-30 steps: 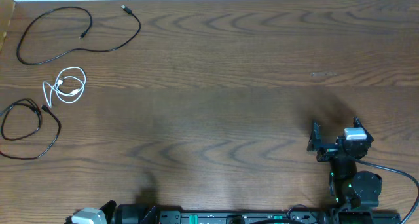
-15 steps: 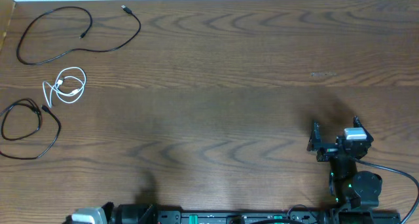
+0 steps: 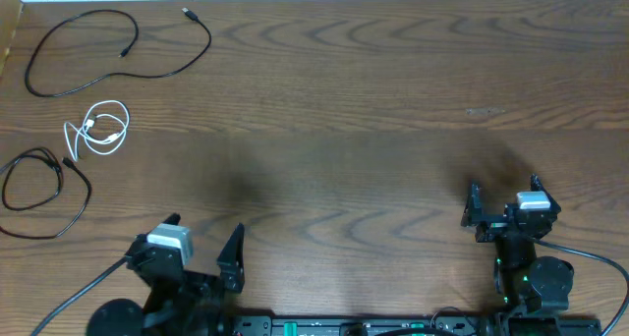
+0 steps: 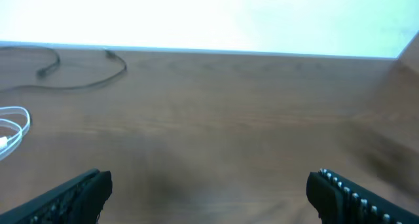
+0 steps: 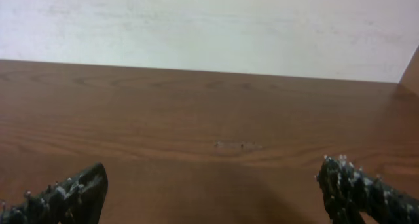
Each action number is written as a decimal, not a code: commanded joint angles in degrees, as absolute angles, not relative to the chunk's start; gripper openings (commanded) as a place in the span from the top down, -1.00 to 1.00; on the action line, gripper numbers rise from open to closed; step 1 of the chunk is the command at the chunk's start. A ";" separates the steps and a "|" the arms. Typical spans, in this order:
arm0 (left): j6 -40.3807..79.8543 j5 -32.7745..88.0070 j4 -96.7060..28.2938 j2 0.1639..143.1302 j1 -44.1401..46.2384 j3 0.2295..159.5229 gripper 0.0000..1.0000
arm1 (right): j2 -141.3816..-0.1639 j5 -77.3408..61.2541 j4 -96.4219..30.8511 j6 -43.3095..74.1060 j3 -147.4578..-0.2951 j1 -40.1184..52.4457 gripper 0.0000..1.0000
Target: Untangle cables
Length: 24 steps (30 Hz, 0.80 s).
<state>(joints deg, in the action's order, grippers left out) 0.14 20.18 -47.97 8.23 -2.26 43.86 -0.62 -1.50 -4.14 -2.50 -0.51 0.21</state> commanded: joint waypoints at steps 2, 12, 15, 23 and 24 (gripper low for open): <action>-1.91 19.84 -39.92 2.92 -4.23 33.61 -0.99 | -0.32 -1.21 -4.32 -1.76 -0.32 -0.05 -0.98; -1.91 19.75 -23.31 0.12 -2.61 20.01 -0.99 | -0.32 -1.21 -4.32 -1.76 -0.32 -0.05 -0.99; -1.87 19.05 -18.57 0.12 -2.44 16.16 -0.99 | -0.32 -1.21 -4.32 -1.76 -0.32 -0.05 -0.99; -0.73 15.66 -4.58 0.10 -2.26 6.66 -0.99 | -0.32 -1.21 -4.32 -1.76 -0.32 -0.05 -0.99; 0.67 14.02 -3.55 0.10 -1.96 5.93 -0.99 | -0.32 -1.19 -4.32 -1.76 -0.32 -0.05 -0.99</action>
<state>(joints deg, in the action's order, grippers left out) -1.45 17.45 -7.09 0.60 -2.55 8.21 -0.62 -1.50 -4.14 -2.50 -0.51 0.21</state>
